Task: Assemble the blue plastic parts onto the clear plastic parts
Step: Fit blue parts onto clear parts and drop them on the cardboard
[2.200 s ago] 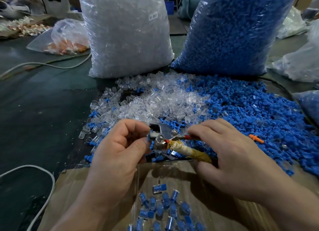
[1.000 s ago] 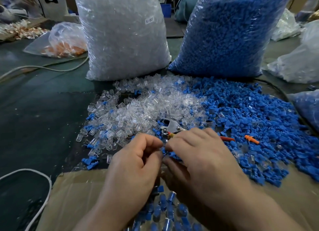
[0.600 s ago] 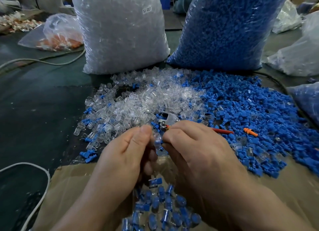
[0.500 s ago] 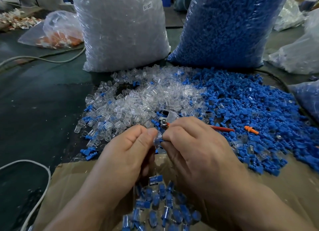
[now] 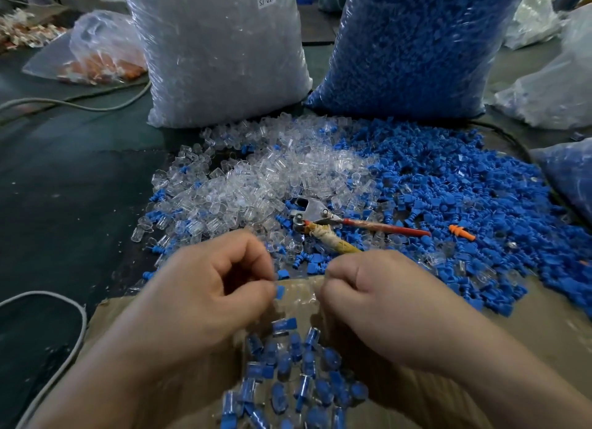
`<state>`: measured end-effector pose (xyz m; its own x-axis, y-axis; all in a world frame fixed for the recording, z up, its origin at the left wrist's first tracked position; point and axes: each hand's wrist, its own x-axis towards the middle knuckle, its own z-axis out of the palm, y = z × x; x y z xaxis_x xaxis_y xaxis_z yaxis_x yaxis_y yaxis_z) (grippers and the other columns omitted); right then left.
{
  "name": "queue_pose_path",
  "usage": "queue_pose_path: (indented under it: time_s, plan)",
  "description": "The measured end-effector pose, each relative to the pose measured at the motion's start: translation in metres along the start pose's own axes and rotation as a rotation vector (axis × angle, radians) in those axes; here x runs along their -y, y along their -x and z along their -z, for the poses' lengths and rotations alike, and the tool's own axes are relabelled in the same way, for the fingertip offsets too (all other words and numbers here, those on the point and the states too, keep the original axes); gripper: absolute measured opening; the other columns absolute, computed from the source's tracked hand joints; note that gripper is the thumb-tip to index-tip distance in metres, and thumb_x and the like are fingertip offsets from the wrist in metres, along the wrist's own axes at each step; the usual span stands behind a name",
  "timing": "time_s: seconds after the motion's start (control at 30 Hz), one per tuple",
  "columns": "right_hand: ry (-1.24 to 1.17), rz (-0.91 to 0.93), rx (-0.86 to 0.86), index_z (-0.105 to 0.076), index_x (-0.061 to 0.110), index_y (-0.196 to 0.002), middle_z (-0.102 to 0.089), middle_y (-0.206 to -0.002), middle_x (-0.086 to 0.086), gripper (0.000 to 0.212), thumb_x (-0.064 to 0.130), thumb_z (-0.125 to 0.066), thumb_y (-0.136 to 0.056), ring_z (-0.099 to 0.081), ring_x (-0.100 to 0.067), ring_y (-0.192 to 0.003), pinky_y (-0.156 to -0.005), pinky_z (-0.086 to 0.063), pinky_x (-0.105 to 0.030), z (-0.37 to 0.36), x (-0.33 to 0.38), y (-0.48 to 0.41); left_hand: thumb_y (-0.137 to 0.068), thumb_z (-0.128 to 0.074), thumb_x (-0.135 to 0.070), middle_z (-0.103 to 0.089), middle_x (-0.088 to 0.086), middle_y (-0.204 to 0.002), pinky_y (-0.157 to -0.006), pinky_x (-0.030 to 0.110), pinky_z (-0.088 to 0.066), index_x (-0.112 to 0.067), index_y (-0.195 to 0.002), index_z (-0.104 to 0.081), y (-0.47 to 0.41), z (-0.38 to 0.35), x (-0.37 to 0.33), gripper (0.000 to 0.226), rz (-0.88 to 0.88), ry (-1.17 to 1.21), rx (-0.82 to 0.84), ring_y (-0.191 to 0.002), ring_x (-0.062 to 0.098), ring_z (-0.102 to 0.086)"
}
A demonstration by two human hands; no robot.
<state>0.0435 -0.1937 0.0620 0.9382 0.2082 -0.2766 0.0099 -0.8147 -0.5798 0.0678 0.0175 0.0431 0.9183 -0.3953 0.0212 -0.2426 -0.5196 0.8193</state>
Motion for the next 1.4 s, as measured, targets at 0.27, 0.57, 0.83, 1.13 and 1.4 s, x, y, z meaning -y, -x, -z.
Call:
queue_pose_path:
  time_s: [0.27,0.57,0.83,1.13,1.4]
  plan:
    - [0.431,0.015,-0.135,-0.031,0.032,-0.085,-0.051,-0.073,0.014,0.039,0.07,-0.039,-0.089,-0.048,-0.005,-0.065,-0.06,-0.049,-0.033,-0.008,-0.006,-0.001,-0.085,-0.062,-0.042,-0.069,-0.023,-0.081,-0.065,0.015,-0.051,-0.047,-0.092,-0.06,0.003,0.005,-0.002,0.009,0.087,-0.282,0.265,-0.067,0.001,-0.063]
    - [0.573,0.076,-0.264,-0.034,0.037,-0.122,-0.056,-0.103,0.009,0.051,0.074,-0.034,-0.088,-0.06,-0.023,-0.081,-0.048,-0.03,-0.03,-0.024,-0.007,-0.028,-0.071,-0.028,-0.082,-0.039,-0.03,-0.098,-0.072,0.014,-0.037,-0.052,-0.145,-0.031,-0.016,-0.018,0.01,0.079,0.034,-0.728,-0.05,-0.087,-0.005,-0.043]
    - [0.467,0.182,-0.295,-0.041,0.033,-0.104,-0.054,-0.095,0.009,0.023,0.055,-0.038,-0.096,-0.052,-0.02,-0.073,-0.056,-0.034,-0.035,-0.028,-0.01,-0.035,-0.081,-0.046,-0.066,-0.056,-0.025,-0.092,-0.07,0.023,-0.041,-0.045,-0.112,-0.053,-0.017,-0.029,0.01,0.038,0.03,-0.629,-0.133,-0.082,-0.001,-0.052]
    - [0.379,0.232,-0.32,-0.045,0.035,-0.099,-0.053,-0.089,0.011,0.015,0.048,-0.04,-0.097,-0.053,-0.016,-0.073,-0.061,-0.044,-0.035,-0.025,-0.014,-0.034,-0.087,-0.06,-0.05,-0.056,-0.028,-0.092,-0.074,0.027,-0.049,-0.044,-0.107,-0.056,-0.016,-0.031,0.012,0.021,0.024,-0.498,-0.194,-0.085,-0.003,-0.056]
    - [0.186,0.206,-0.41,-0.047,0.036,-0.1,-0.053,-0.075,0.016,0.012,0.047,-0.049,-0.097,-0.051,-0.004,-0.067,-0.06,-0.045,-0.027,-0.023,-0.02,-0.035,-0.09,-0.063,-0.036,-0.063,-0.025,-0.086,-0.068,0.014,-0.048,-0.039,-0.097,-0.07,-0.016,-0.032,0.014,0.011,0.019,-0.347,-0.286,-0.091,-0.008,-0.059]
